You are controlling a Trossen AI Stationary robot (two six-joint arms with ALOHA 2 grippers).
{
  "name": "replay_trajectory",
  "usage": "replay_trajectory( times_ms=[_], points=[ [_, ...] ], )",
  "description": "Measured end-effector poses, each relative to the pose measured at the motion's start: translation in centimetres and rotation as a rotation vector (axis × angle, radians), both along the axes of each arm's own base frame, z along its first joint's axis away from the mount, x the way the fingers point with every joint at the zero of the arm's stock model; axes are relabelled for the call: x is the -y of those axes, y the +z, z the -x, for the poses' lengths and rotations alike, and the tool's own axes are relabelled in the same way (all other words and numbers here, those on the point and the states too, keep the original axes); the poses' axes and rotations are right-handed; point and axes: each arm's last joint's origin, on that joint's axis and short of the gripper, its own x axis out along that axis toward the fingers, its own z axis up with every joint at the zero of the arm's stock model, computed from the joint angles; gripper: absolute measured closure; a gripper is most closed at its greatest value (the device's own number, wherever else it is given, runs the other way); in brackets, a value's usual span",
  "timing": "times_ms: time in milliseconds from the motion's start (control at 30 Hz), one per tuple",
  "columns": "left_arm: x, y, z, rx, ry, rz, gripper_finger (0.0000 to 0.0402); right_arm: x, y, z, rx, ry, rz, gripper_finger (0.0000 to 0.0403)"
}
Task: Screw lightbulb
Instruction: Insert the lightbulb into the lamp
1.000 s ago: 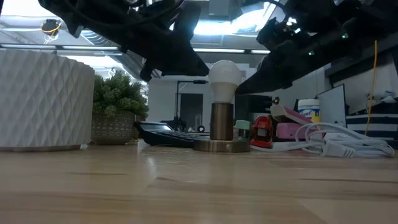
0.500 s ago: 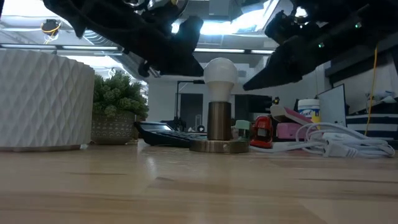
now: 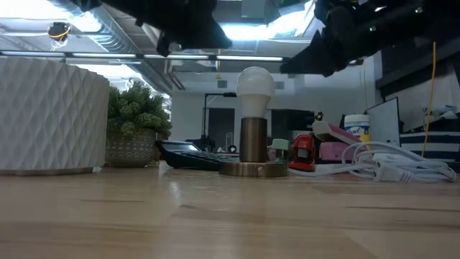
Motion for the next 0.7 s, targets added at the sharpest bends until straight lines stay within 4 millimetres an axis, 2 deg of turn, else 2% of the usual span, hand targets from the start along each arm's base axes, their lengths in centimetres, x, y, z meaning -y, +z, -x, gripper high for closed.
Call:
replay_trajectory(
  times_ms=[267, 400, 567, 700],
  points=[
    [1.7, 1.2, 0.9, 0.058, -0.061, 0.041, 0.0380, 0.0, 0.1, 0.0, 0.008, 0.006, -0.003, 0.0382],
    [2.8, 1.1, 1.2, 0.069, -0.126, 0.084, 0.0380, -0.2, 0.8, 0.3, 0.038, 0.079, -0.022, 0.0382],
    [4.5, 0.9, 1.5, 0.088, -0.273, 0.189, 0.0380, 0.0, 2.1, 1.1, 0.080, 0.075, -0.002, 0.0382],
    [5.4, 0.0, 1.8, 0.005, -0.336, 0.193, 0.0380, 0.0, 2.0, 1.1, 0.066, 0.073, -0.003, 0.0382]
  ],
)
